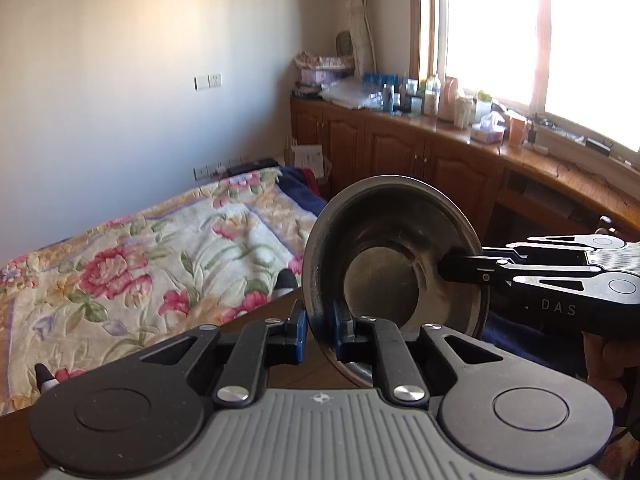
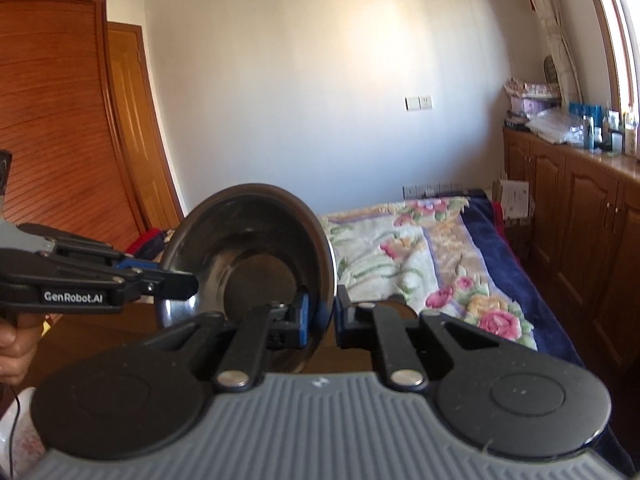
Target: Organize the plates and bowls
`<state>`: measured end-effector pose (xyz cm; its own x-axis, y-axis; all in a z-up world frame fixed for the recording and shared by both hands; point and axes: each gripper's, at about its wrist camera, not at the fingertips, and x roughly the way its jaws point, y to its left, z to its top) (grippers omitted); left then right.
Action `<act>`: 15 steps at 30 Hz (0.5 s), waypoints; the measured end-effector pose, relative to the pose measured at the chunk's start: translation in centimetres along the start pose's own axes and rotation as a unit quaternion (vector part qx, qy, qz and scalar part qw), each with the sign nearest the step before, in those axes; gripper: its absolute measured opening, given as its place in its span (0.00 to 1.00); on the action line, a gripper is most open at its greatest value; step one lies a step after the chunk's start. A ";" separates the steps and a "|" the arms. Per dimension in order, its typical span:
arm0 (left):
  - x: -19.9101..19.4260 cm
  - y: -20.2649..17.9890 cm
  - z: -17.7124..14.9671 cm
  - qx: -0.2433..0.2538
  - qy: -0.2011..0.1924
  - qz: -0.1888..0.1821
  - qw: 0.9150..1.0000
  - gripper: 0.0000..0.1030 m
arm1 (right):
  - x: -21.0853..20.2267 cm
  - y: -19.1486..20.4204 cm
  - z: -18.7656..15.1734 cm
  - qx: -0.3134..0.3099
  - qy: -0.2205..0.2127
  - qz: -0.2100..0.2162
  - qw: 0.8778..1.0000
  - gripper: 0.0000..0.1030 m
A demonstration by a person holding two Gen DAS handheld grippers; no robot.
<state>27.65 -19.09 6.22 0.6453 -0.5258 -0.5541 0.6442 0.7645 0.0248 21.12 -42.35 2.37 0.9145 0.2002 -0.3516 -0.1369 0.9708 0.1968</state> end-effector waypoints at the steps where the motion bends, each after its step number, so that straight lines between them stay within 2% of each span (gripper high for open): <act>1: -0.7 -0.1 0.1 0.001 -0.004 0.000 1.000 0.14 | -0.5 0.3 0.2 -0.003 -0.005 0.000 1.000 0.14; 11: -7.0 -1.9 -0.5 0.006 -0.044 0.005 0.999 0.15 | -4.3 2.1 0.6 -0.012 -0.041 0.006 0.999 0.14; 15: -9.2 -2.3 -2.1 -0.006 -0.060 0.003 0.998 0.15 | -5.4 2.2 -0.2 -0.001 -0.052 0.021 0.998 0.14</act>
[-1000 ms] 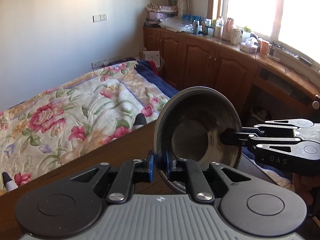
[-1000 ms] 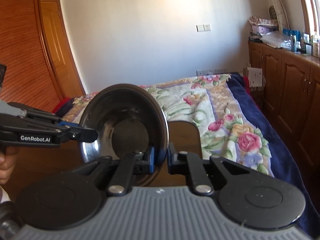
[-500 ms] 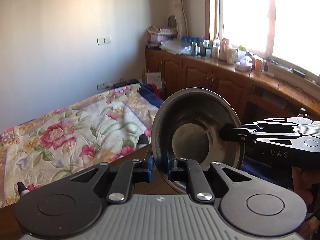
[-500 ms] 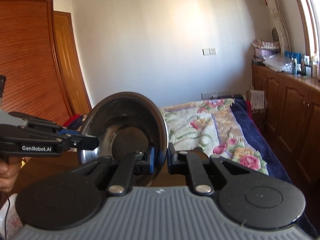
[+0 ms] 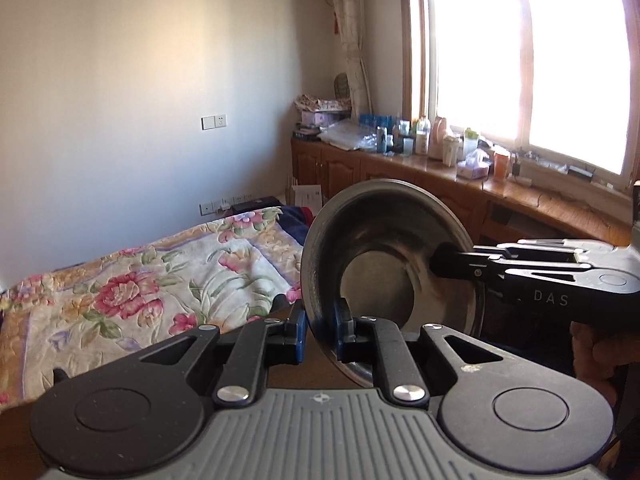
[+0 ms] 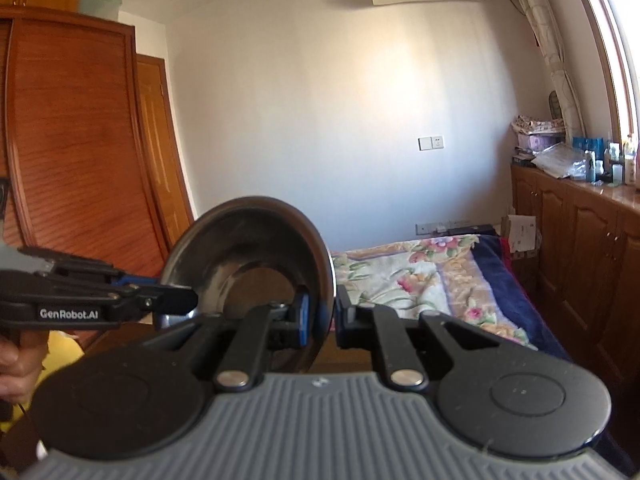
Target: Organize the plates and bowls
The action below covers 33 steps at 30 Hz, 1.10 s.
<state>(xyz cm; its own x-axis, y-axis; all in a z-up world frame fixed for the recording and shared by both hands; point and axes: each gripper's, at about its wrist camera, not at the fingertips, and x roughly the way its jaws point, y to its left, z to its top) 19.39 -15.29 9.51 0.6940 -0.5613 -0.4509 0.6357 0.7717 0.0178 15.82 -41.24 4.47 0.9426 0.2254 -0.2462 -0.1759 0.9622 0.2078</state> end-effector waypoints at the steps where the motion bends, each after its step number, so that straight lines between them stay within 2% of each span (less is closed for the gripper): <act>1: -0.5 -0.1 -0.5 -0.003 -0.003 -0.001 1.000 0.15 | -0.3 0.1 -0.3 0.002 -0.002 0.003 1.000 0.14; 7: -3.1 -1.1 -3.3 -0.026 -0.027 -0.002 0.999 0.15 | -1.6 0.3 -2.3 0.027 -0.026 0.022 0.999 0.14; 17: -6.7 -2.9 -6.1 -0.036 -0.059 0.002 0.998 0.15 | -4.4 1.0 -4.7 0.046 -0.061 0.041 0.996 0.14; 24: -9.0 -3.2 -8.2 -0.054 -0.072 0.000 0.996 0.15 | -6.0 2.4 -6.1 0.039 -0.076 0.046 0.995 0.14; 29: -10.4 -2.8 -9.6 -0.092 -0.088 -0.011 0.992 0.15 | -6.5 3.5 -7.1 0.031 -0.079 0.049 0.995 0.14; 33: -10.6 -2.5 -10.6 -0.097 -0.085 0.001 0.992 0.15 | -6.6 4.0 -7.6 0.035 -0.074 0.059 0.995 0.14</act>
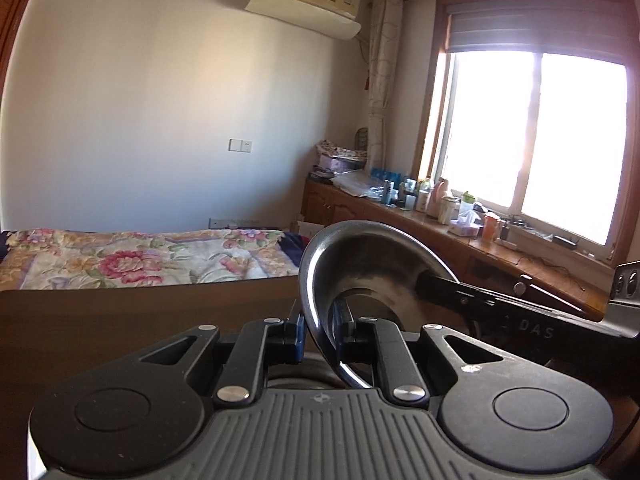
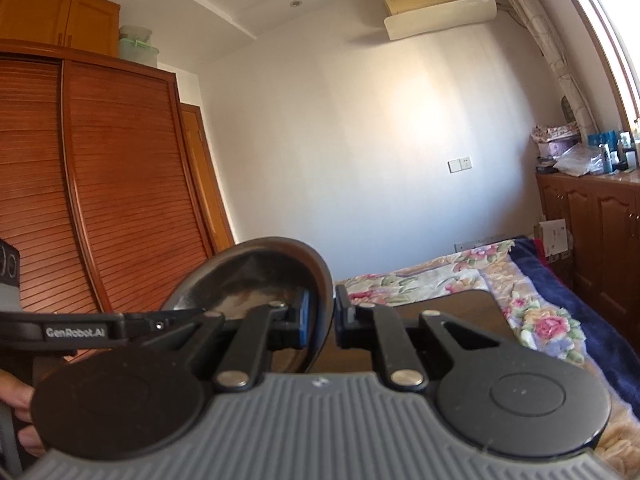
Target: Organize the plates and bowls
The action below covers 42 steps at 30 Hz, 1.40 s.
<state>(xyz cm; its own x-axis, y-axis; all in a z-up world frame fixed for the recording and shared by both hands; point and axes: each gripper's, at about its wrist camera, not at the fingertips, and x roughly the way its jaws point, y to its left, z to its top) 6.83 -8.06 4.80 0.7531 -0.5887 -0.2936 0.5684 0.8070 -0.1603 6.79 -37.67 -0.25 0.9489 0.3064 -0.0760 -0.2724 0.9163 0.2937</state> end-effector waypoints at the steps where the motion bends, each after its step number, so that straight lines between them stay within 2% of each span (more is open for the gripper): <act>1: 0.0 0.2 -0.2 -0.002 0.001 0.002 1.000 0.15 | 0.0 0.1 -0.2 0.002 0.001 0.001 1.000 0.14; 6: 0.4 0.6 -1.8 -0.001 0.016 0.009 1.000 0.15 | 0.4 0.0 -1.3 0.020 0.009 0.002 1.000 0.14; 13: 2.2 2.0 -4.1 -0.017 0.047 0.021 0.999 0.15 | 2.1 0.1 -3.7 0.011 0.042 -0.021 0.999 0.14; 20: 3.5 3.0 -5.8 -0.025 0.074 0.030 0.997 0.15 | 2.8 -0.1 -4.9 0.022 0.065 -0.022 0.997 0.14; 42: 5.3 2.9 -6.8 -0.026 0.093 0.064 0.993 0.16 | 4.1 1.1 -6.1 0.006 0.092 -0.049 0.995 0.16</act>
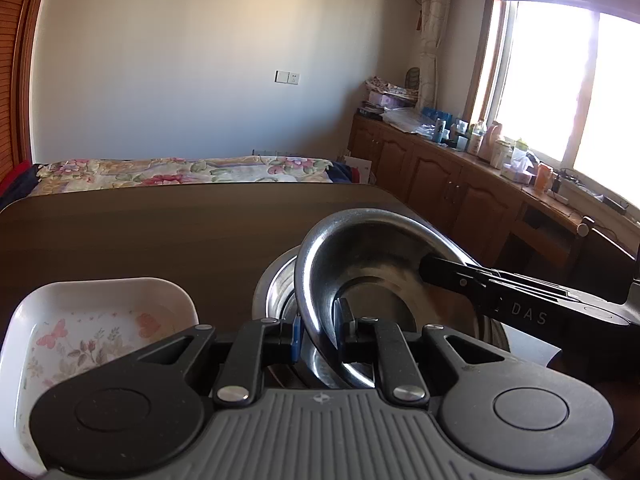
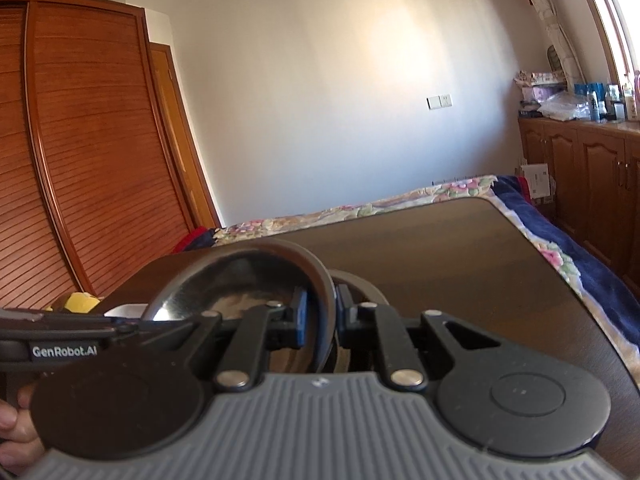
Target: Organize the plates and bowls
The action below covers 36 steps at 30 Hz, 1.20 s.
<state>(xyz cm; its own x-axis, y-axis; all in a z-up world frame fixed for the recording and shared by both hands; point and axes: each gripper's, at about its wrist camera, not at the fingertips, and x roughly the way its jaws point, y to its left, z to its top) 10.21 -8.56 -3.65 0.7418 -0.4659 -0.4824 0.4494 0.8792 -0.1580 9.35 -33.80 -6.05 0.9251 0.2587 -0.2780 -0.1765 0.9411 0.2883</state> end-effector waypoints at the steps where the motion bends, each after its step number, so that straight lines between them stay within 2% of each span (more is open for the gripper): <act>1: 0.0 0.0 -0.1 -0.001 0.001 0.001 1.000 0.16 | 0.1 0.0 0.0 0.005 0.003 0.001 1.000 0.15; 9: 0.4 0.1 -0.7 0.005 -0.002 0.018 1.000 0.16 | 0.5 0.2 0.0 -0.011 0.012 -0.022 1.000 0.15; 14: 0.0 0.4 -0.8 0.001 -0.010 0.026 1.000 0.16 | 0.7 1.2 0.1 -0.055 0.023 -0.034 0.998 0.15; 21: -1.2 0.4 -0.4 -0.009 -0.027 0.030 0.999 0.16 | 0.8 1.6 0.3 -0.071 0.034 -0.035 0.996 0.15; 29: -2.1 0.8 -0.2 -0.006 -0.051 0.048 0.998 0.16 | -0.3 2.1 0.7 -0.067 0.009 -0.028 0.997 0.15; 32: -1.9 0.9 -0.4 -0.007 -0.056 0.054 0.997 0.33 | -1.2 2.4 0.7 -0.076 -0.012 -0.031 0.997 0.15; 34: -1.9 1.0 -0.6 -0.007 -0.060 0.058 0.997 0.52 | -1.7 2.5 0.5 -0.084 -0.025 -0.033 0.996 0.16; 35: -1.9 0.9 -0.7 -0.006 -0.061 0.060 0.996 0.57 | -1.8 2.5 0.4 -0.084 -0.029 -0.035 0.995 0.25; 36: -1.8 0.9 -0.8 -0.005 -0.064 0.064 0.996 0.67 | -1.7 2.3 0.4 -0.084 -0.032 -0.037 0.995 0.35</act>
<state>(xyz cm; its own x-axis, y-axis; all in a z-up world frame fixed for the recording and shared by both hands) 8.87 -6.84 -3.59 0.8503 -0.3579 -0.3858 0.3422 0.9330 -0.1115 7.50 -32.16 -4.52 0.9562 0.1779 -0.2323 -0.1558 0.9816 0.1104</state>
